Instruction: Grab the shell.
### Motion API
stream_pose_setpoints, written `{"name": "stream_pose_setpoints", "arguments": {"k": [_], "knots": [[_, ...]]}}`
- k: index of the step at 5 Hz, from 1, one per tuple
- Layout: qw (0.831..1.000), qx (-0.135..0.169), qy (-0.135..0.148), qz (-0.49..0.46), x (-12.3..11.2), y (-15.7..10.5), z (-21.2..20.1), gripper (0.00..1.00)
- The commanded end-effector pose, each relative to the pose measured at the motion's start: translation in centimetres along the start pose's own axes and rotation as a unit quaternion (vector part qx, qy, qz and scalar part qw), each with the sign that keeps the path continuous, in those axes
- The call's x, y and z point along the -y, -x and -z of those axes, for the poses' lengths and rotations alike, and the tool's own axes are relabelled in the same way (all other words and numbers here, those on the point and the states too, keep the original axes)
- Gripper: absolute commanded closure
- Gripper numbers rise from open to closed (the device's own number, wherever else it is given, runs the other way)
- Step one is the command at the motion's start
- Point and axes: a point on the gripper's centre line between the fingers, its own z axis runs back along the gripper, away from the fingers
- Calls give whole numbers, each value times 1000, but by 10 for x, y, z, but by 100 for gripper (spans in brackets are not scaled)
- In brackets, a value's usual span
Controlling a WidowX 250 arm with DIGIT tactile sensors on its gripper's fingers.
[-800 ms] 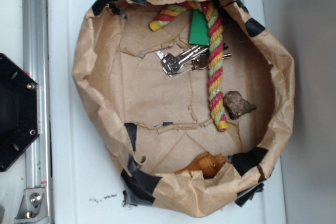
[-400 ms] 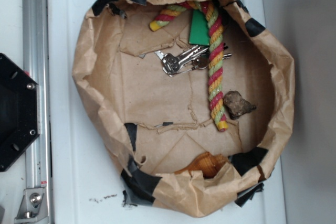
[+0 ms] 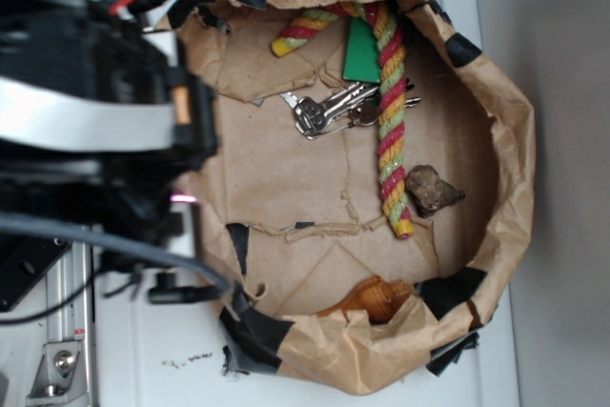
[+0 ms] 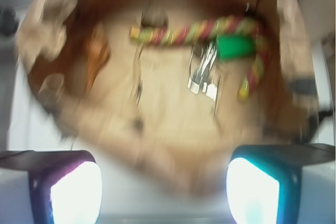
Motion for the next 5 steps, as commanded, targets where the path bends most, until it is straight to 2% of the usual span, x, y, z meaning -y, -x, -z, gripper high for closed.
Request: {"name": "stream_pose_setpoints", "arguments": {"k": [1, 2, 3, 4, 5], "knots": [[995, 56, 31, 79, 14, -42, 43, 0], [988, 69, 9, 135, 28, -65, 66, 0], [989, 65, 37, 130, 17, -76, 62, 0], [988, 84, 68, 106, -2, -86, 29, 0], [988, 87, 80, 103, -14, -92, 20, 0]]}}
